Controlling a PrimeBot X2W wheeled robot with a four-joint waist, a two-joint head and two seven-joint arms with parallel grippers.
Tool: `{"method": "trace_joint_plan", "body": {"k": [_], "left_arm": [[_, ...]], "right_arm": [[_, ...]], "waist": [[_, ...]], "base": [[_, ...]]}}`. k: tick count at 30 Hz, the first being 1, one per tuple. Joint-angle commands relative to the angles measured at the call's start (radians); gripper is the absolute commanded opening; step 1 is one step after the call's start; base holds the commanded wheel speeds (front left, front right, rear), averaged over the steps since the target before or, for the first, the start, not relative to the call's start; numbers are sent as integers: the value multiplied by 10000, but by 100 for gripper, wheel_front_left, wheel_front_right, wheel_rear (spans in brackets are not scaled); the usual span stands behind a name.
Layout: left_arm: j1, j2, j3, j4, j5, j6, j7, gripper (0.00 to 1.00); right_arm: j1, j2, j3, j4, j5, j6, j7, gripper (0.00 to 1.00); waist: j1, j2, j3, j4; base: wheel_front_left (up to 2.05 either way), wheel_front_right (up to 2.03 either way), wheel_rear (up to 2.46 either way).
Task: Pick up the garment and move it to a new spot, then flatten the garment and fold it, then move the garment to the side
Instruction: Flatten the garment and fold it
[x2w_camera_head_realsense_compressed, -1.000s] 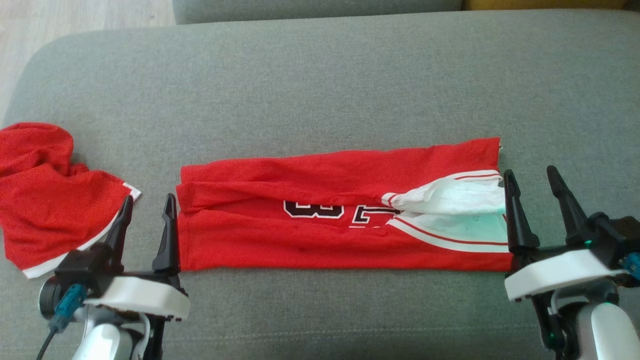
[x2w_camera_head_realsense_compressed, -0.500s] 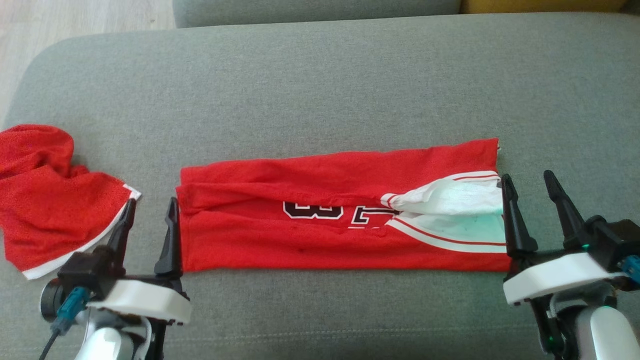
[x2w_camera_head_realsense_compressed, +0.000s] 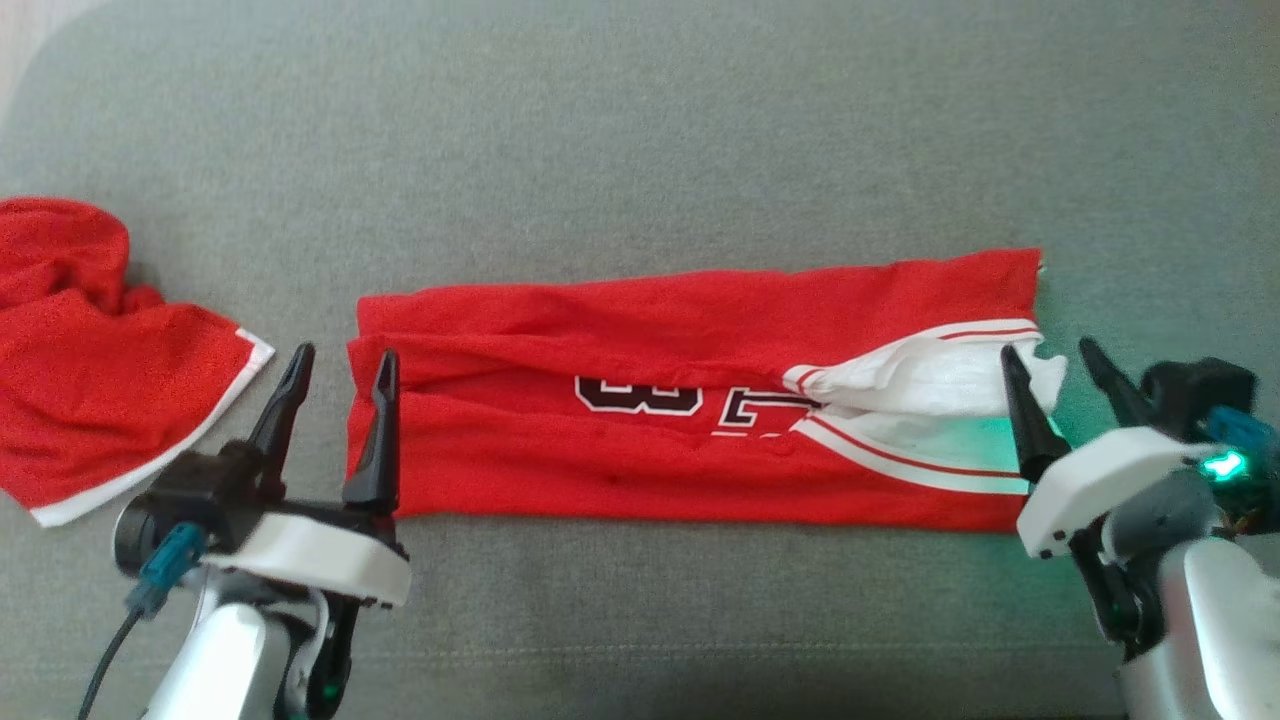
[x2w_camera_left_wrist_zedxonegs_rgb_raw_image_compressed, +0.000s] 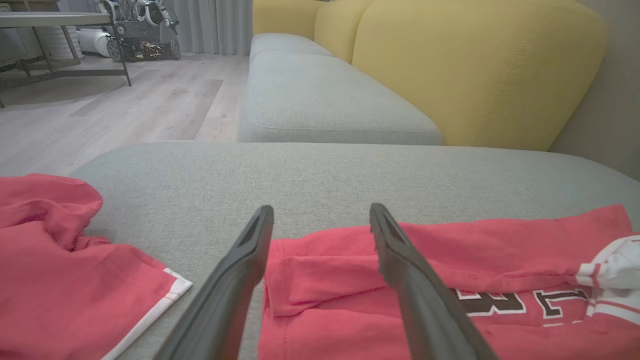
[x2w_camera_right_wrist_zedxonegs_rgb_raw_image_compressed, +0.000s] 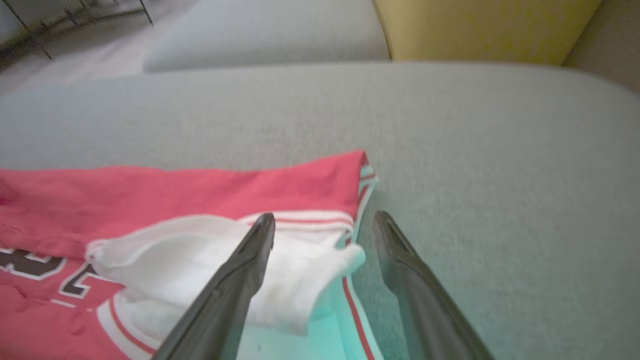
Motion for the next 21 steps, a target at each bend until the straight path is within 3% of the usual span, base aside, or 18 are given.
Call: {"method": "trace_joint_plan", "body": {"k": [1, 17, 19, 21], "left_arm": [[-496, 72, 296, -154, -54, -63, -63, 100], [-1041, -210, 230, 400, -3, -350, -282, 100], [-1055, -225, 250, 422, 7, -369, -293, 100], [-1057, -228, 277, 436, 19, -380, -301, 100]], "right_arm": [[-388, -161, 275, -24, 97, -7, 380, 100], [-836, -67, 99, 1129, 917, -7, 2959, 100], [-789, 12, 83, 1105, 1176, -7, 3149, 0], [-734, 16, 76, 1014, 1222, -7, 3237, 0]], "waist": [[0, 0, 262, 119], [0, 0, 745, 206], [0, 0, 746, 200], [0, 0, 749, 184]], "base": [[0, 0, 0], [0, 0, 0], [0, 0, 0], [0, 0, 0]]}}
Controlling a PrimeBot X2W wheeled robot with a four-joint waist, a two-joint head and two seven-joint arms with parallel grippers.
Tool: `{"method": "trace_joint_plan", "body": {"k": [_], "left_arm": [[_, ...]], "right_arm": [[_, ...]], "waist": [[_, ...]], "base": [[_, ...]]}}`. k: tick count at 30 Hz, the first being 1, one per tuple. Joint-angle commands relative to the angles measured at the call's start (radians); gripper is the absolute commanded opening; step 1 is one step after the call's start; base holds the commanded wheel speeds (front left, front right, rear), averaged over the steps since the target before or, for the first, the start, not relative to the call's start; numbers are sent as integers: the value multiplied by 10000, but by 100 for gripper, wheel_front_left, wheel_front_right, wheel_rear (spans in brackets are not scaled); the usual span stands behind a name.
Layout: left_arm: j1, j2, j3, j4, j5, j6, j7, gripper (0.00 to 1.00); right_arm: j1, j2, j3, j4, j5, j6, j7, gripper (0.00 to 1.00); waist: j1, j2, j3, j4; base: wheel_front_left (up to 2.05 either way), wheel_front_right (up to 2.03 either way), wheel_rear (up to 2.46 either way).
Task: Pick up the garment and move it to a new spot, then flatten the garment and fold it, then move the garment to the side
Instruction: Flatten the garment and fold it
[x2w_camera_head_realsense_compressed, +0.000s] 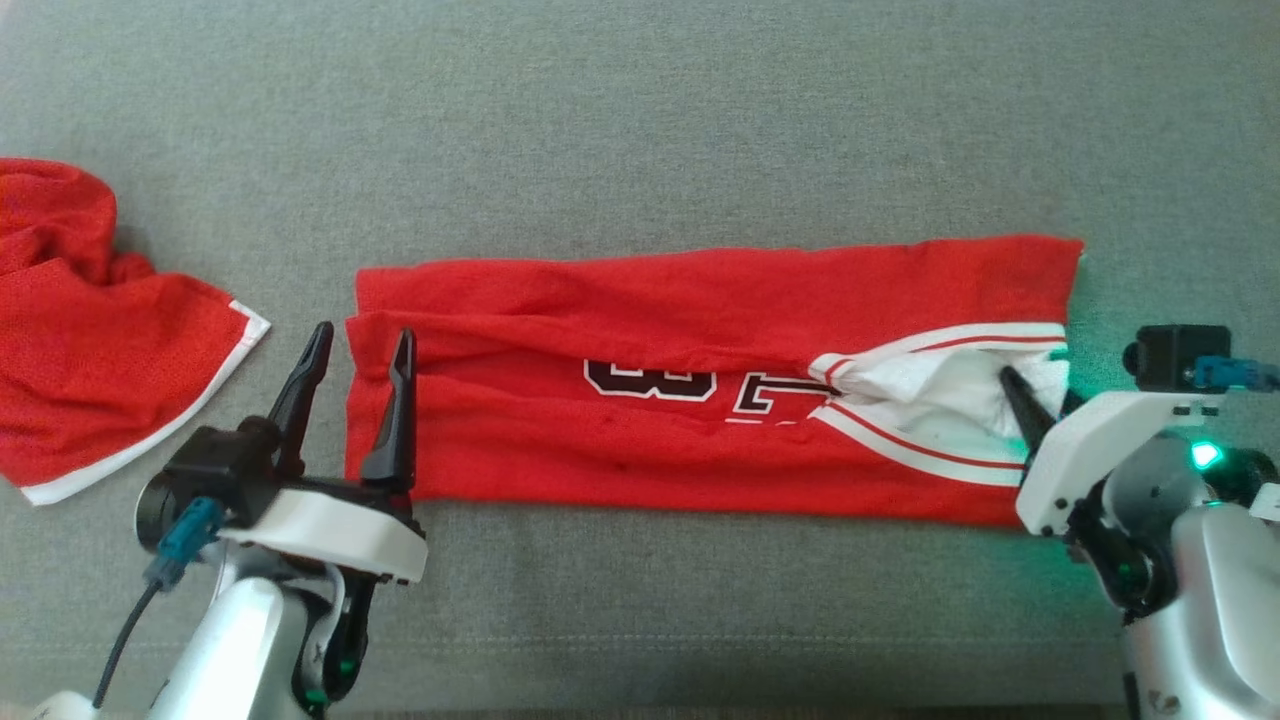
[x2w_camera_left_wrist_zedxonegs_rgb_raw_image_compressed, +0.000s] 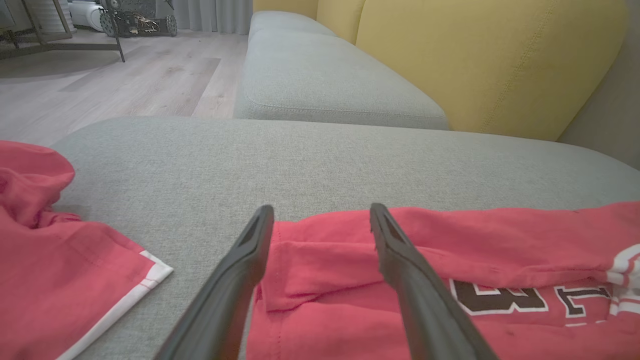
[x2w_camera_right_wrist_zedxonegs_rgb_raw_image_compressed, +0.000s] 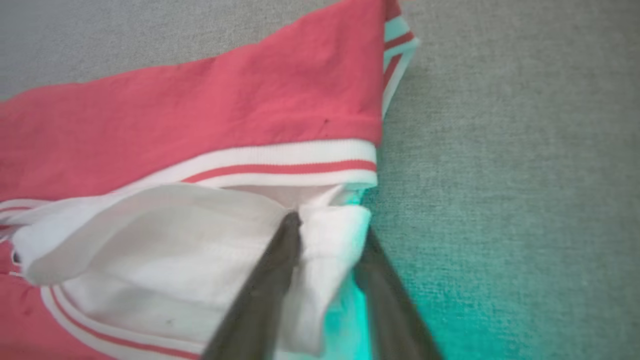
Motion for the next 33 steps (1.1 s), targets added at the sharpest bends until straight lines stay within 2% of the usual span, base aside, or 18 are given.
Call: {"method": "trace_joint_plan", "body": {"k": [1, 11, 21, 26, 33], "left_arm": [[-406, 137, 394, -277, 22, -33, -114, 100], [-328, 132, 524, -273, 64, -18, -129, 100], [-121, 69, 591, -297, 40, 41, -133, 100], [1, 53, 611, -271, 16, 72, -134, 100], [91, -13, 578, -148, -48, 86, -134, 100]], "right_arm": [[166, 51, 249, -86, 18, -7, 172, 0], [359, -46, -549, -632, 124, -7, -268, 0], [814, -397, -1646, -1280, 49, -7, -79, 0], [838, -381, -1352, -2015, 316, -7, 239, 0], [280, 19, 97, -3989, 1601, -7, 1438, 0]], "waist": [[0, 0, -1, -17], [0, 0, -118, -195], [0, 0, -430, -330], [0, 0, -671, -374], [0, 0, -1131, -266]], "base": [[0, 0, 0], [0, 0, 0], [0, 0, 0], [0, 0, 0], [0, 0, 0]]}}
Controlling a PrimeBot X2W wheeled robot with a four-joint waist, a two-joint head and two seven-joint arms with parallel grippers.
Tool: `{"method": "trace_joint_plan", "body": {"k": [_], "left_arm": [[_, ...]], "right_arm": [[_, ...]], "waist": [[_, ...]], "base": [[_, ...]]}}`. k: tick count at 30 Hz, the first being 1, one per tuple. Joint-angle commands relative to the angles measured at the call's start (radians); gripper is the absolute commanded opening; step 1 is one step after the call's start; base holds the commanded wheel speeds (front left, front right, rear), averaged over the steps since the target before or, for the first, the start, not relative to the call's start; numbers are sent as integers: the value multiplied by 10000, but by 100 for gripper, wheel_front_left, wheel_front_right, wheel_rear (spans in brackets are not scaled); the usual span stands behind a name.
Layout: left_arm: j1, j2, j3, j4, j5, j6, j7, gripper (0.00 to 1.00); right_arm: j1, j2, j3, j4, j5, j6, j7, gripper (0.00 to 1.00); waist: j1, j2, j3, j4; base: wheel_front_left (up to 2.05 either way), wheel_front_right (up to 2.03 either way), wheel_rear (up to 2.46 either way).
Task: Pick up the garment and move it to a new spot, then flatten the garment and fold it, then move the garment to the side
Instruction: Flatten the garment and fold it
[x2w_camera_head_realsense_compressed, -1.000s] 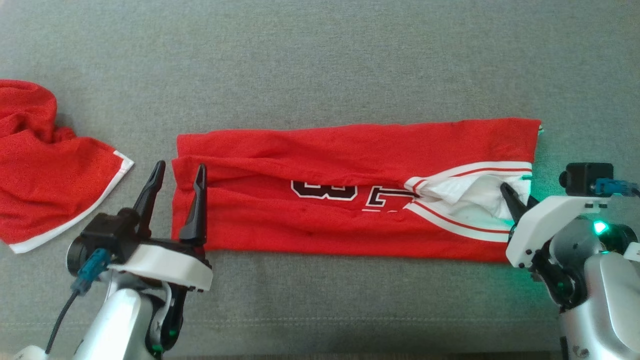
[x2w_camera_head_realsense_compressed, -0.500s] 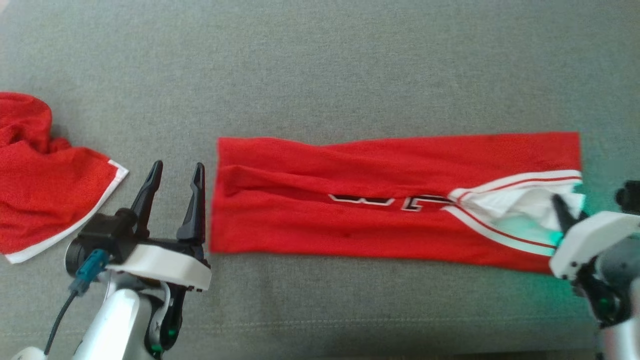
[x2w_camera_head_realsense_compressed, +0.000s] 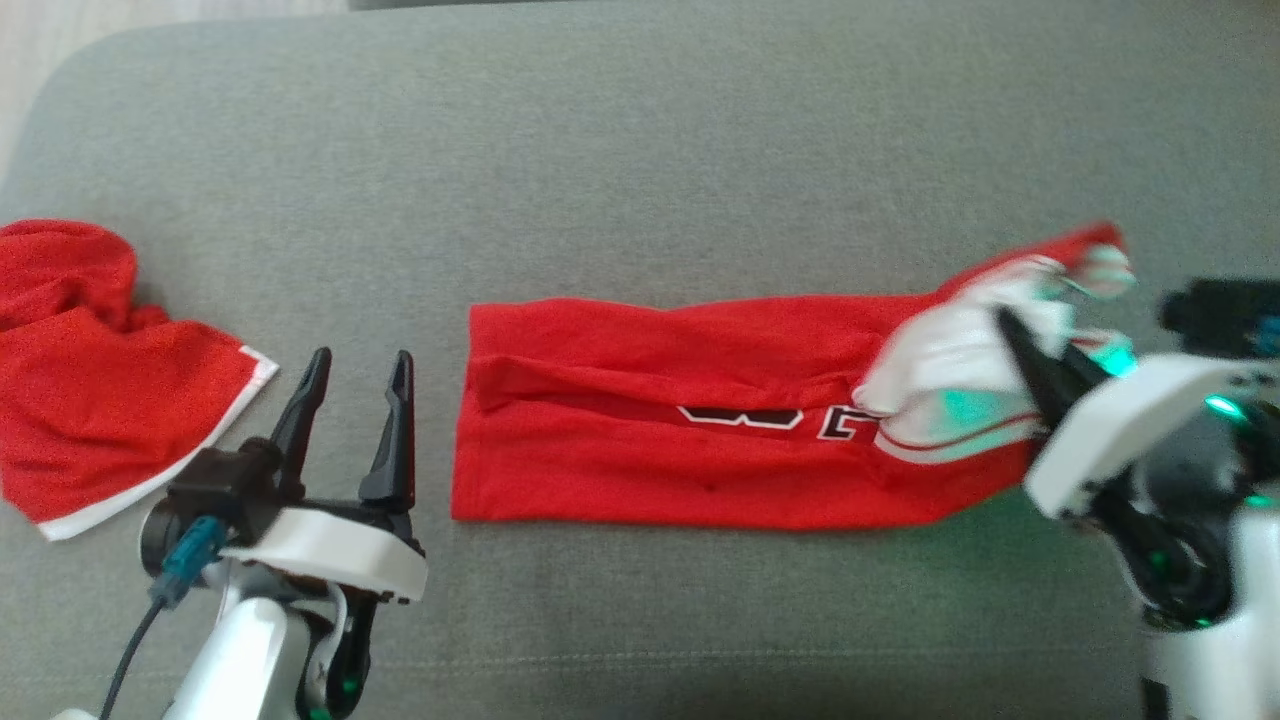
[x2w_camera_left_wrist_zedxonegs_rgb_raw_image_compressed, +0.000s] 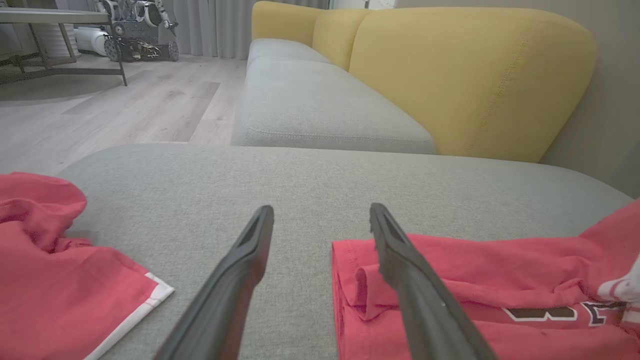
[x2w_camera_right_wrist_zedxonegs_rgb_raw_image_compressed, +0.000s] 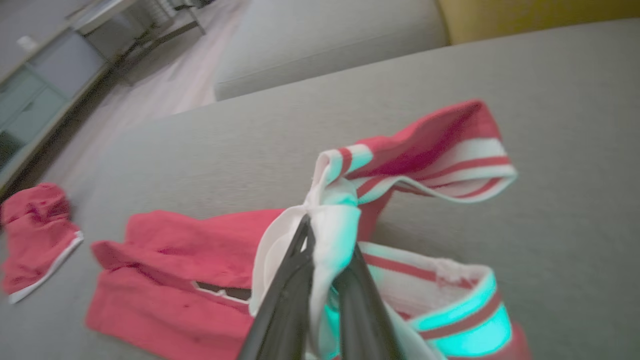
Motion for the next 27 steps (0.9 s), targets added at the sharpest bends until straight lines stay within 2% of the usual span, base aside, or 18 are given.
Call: {"method": "trace_joint_plan", "body": {"k": [1, 4, 9, 11, 20, 27], "left_arm": [[-239, 97, 377, -244, -47, 17, -123, 100], [-236, 38, 302, -150, -64, 16, -123, 100], [-253, -57, 162, 1, -96, -34, -123, 100], [-270, -84, 122, 87, -109, -54, -123, 100], [-479, -180, -17, 365, -105, -173, -123, 100], [-706, -288, -70, 511, -57, -288, -123, 100]], "right_arm": [[-564, 28, 461, -635, 209, -7, 155, 0], [-903, 380, 1480, -901, 1030, -7, 410, 0], [-1169, 568, 2900, 68, 1767, -7, -150, 0], [-1254, 578, 3557, 652, 2362, -7, -671, 0], [-2518, 584, 6024, 3966, 3658, -7, -3803, 0], [-3674, 585, 7861, 6065, 5022, -7, -5452, 0]], "waist": [[0, 0, -122, 122], [0, 0, -292, 367], [0, 0, -406, 797], [0, 0, -424, 979], [0, 0, -264, 1597], [0, 0, -43, 1915]], "base": [[0, 0, 0], [0, 0, 0], [0, 0, 0], [0, 0, 0], [0, 0, 0], [0, 0, 0]]}}
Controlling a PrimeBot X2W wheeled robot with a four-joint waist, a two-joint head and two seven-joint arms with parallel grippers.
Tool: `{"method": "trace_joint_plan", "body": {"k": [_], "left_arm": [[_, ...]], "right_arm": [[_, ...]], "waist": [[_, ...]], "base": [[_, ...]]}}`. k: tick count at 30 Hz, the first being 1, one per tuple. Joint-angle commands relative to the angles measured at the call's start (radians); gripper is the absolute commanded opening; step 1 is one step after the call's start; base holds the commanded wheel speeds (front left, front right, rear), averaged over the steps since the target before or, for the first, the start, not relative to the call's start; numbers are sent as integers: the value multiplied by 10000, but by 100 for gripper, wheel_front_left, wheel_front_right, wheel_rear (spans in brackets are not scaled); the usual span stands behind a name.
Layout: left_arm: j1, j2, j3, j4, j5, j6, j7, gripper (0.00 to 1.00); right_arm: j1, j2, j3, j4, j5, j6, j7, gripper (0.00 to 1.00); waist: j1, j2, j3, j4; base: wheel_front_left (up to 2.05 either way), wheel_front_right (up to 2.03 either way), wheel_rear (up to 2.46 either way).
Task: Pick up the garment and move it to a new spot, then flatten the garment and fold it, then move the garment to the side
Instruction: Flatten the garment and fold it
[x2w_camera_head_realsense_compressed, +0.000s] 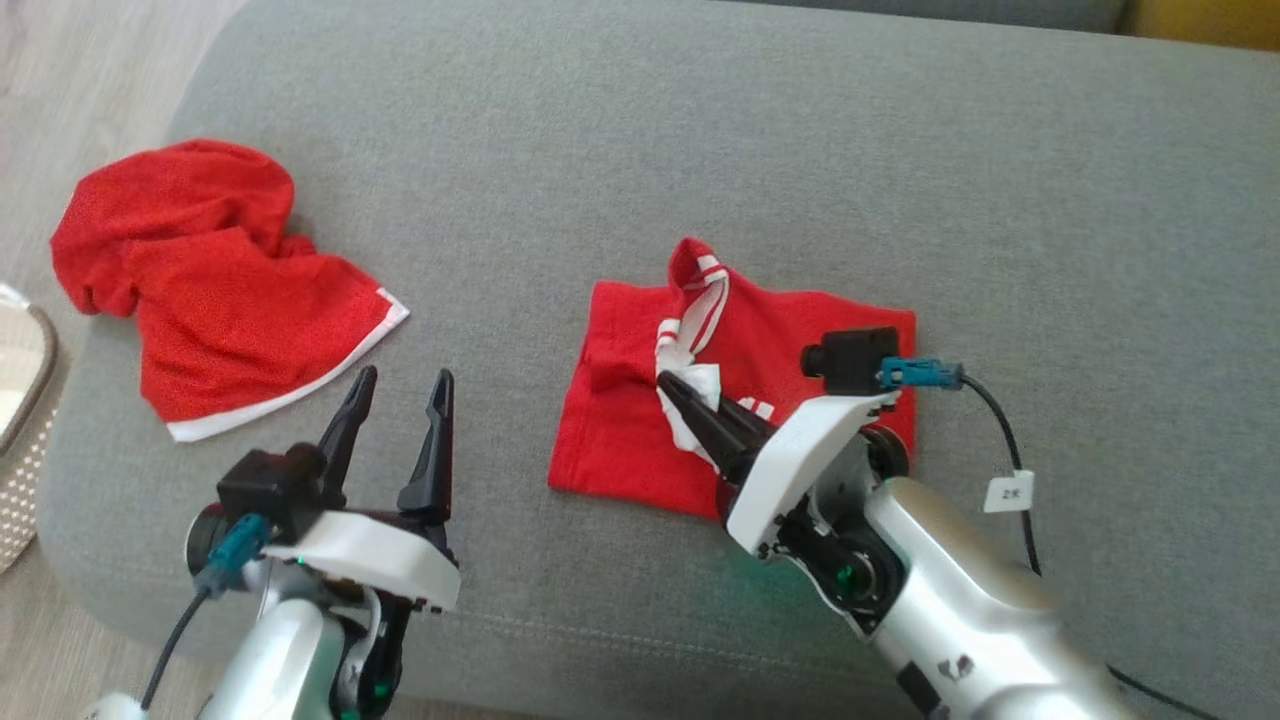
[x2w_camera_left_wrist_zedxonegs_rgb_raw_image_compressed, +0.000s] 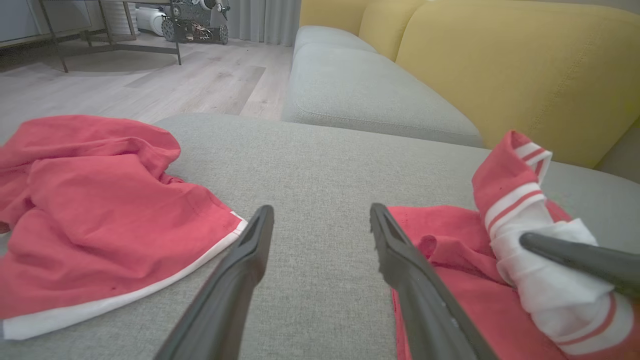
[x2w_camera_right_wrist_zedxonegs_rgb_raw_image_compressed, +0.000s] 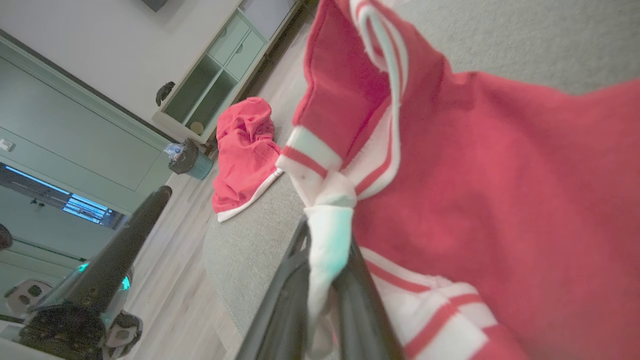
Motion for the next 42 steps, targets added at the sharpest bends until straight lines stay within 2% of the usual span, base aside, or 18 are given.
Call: {"method": "trace_joint_plan", "body": {"k": [1, 2, 3, 9, 14, 17, 21, 29, 36, 42], "left_arm": [[-532, 76, 349, -271, 23, -54, -122, 100], [-548, 64, 365, -267, 30, -60, -122, 100], [-555, 55, 384, -263, 38, -65, -122, 100], [-549, 10, 530, -276, 93, -72, -122, 100], [-571, 6, 619, -277, 135, -100, -122, 100], [-568, 34, 723, -310, 175, -83, -122, 100], [-519, 93, 882, -370, 216, -42, -122, 100], [-220, 296, 1241, -546, 171, 119, -122, 100], [84, 489, 1354, -738, 165, 240, -114, 100], [347, 686, 1288, -976, 259, 290, -48, 100]], "right_arm": [[-470, 159, 297, -77, 126, -7, -329, 0], [-614, 159, 489, 142, 212, -7, -469, 37], [-749, 159, 674, 269, 329, -7, -630, 100], [-1637, 159, 1530, 432, 824, -7, -1752, 100], [-2154, 160, 1620, 411, 626, -7, -2686, 100], [-2465, 160, 1252, 572, 182, -7, -3314, 100], [-2539, 90, 187, 908, -822, -7, -3744, 100], [-1036, -928, -2842, 648, -3661, -7, -3924, 100], [1193, -893, -5324, -1241, -5607, -7, -3128, 100], [2870, -487, -6278, -3769, -6923, -7, -2110, 100]], "waist": [[0, 0, 75, 50], [0, 0, 102, 56], [0, 0, 126, 52], [0, 0, 265, -130], [0, 0, 266, -296], [0, 0, 246, -462], [0, 0, 158, -705], [0, 0, -147, -1238], [0, 0, -353, -1558], [0, 0, -505, -1730]], "base": [[0, 0, 0], [0, 0, 0], [0, 0, 0], [0, 0, 0], [0, 0, 0], [0, 0, 0], [0, 0, 0], [0, 0, 0], [0, 0, 0], [0, 0, 0]]}}
